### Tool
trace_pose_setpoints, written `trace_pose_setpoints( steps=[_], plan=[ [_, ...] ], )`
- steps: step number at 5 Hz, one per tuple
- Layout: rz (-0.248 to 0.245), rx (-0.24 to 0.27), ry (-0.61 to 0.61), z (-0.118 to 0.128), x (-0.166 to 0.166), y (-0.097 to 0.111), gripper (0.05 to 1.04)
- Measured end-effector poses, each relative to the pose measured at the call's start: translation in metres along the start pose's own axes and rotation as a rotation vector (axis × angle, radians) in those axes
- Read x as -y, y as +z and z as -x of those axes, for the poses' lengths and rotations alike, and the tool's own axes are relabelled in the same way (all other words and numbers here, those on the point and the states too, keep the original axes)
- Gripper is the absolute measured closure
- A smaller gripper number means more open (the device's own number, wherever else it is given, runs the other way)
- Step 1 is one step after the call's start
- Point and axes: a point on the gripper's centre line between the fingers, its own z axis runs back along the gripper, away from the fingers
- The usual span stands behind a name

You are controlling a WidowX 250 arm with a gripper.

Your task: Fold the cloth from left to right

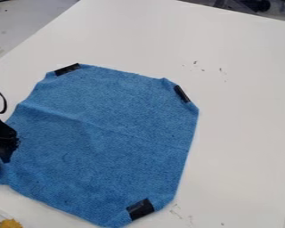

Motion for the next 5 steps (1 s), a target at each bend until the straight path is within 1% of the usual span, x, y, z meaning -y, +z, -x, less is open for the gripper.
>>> trace_pose_setpoints(
  steps=[1,2,3,4,5],
  plan=[
    [-0.001,0.018,-0.003,-0.004,-0.01,-0.008,0.083],
    [0.01,0.015,0.003,-0.004,-0.014,-0.015,0.083],
    [0.019,0.019,0.01,-0.002,-0.015,-0.019,0.134],
    [0.016,0.017,0.006,-0.003,-0.016,-0.02,0.41],
    [0.017,0.014,0.008,-0.004,-0.016,-0.02,0.715]
  ],
)
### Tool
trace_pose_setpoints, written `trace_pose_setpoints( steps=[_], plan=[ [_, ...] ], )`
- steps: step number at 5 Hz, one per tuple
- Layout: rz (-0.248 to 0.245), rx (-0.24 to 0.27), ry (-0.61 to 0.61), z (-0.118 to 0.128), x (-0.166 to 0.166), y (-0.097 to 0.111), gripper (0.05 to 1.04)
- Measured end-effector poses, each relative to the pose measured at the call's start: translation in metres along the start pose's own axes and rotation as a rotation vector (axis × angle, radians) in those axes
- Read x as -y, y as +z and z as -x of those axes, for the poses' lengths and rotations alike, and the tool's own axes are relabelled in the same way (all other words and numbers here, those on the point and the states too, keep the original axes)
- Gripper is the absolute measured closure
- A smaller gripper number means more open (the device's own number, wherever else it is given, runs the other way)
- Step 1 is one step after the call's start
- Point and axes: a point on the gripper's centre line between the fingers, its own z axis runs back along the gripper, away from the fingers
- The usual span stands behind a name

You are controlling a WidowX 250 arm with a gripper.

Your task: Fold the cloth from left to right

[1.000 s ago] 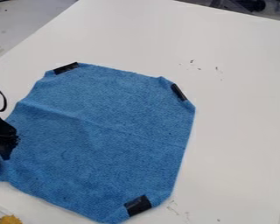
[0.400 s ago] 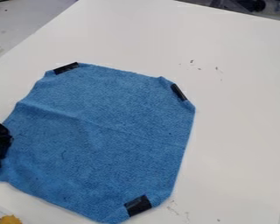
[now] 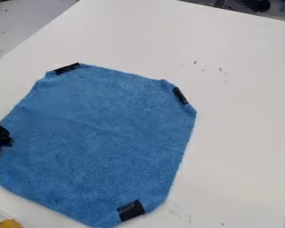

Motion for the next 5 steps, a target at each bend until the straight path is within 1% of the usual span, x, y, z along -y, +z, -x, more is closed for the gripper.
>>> trace_pose_setpoints(
  steps=[1,2,3,4,5],
  plan=[
    [-0.007,-0.014,-0.018,-0.001,0.002,0.003,0.919],
    [-0.051,-0.003,-0.014,-0.011,0.004,0.02,1.017],
    [-0.094,0.011,-0.015,-0.03,0.015,0.041,1.028],
    [-0.122,0.012,-0.001,-0.055,0.038,0.059,1.029],
    [-0.114,0.027,0.041,-0.083,0.071,0.062,1.029]
  ],
)
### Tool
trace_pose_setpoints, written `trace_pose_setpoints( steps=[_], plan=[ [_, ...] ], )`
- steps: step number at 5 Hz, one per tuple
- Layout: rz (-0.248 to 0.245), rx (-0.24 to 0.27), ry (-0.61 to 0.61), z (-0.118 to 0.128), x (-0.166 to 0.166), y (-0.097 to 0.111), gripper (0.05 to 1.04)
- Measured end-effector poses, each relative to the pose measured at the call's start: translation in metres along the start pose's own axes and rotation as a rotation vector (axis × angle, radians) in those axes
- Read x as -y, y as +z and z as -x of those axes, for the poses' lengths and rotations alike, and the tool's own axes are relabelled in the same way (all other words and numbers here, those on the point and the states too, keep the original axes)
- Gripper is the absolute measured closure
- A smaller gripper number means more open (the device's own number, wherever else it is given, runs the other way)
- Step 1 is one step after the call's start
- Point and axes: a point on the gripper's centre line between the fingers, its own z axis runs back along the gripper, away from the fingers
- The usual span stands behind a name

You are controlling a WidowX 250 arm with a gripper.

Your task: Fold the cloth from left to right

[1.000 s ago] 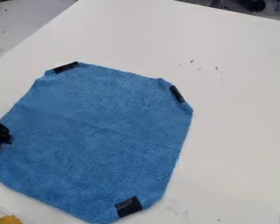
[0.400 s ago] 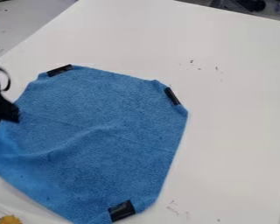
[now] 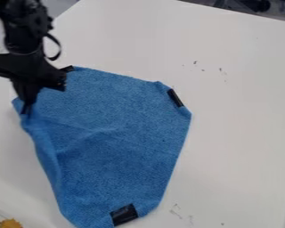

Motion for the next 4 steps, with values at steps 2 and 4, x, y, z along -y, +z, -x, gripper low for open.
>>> trace_pose_setpoints(
  steps=[2,4],
  plan=[
    [0.147,-0.088,0.022,-0.024,0.038,-0.037,1.029],
    [0.224,-0.083,0.014,-0.028,0.042,-0.052,1.029]
  ],
)
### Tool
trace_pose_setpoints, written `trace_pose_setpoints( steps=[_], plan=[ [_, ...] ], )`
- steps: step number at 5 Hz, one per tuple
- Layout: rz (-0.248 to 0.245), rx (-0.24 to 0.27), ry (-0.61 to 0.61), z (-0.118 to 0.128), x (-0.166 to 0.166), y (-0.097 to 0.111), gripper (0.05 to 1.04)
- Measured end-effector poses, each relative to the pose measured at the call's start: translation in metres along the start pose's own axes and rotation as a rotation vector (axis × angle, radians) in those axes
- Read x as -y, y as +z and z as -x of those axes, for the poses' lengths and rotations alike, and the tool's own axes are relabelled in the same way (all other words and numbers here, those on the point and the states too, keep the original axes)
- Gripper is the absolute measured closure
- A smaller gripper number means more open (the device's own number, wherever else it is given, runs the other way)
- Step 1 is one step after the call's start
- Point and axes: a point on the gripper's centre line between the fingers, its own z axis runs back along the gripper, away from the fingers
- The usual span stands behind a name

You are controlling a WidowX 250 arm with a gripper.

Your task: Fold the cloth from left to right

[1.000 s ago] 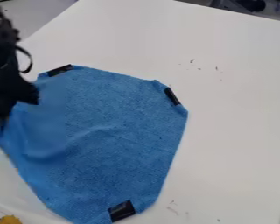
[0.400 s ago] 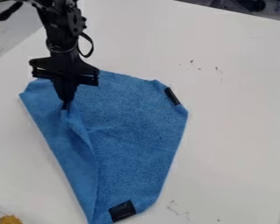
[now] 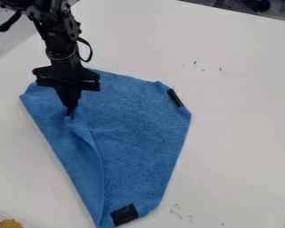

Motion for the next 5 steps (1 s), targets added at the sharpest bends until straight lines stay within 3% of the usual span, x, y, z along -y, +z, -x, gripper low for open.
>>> trace_pose_setpoints(
  steps=[1,2,4,5],
  plan=[
    [-0.004,0.019,-0.004,-0.005,0.0,0.002,1.008],
    [0.008,0.029,-0.014,-0.01,0.008,0.004,0.856],
    [0.114,0.05,0.026,-0.018,0.024,0.01,0.281],
    [0.172,0.044,0.054,-0.024,0.034,0.009,0.079]
  ],
)
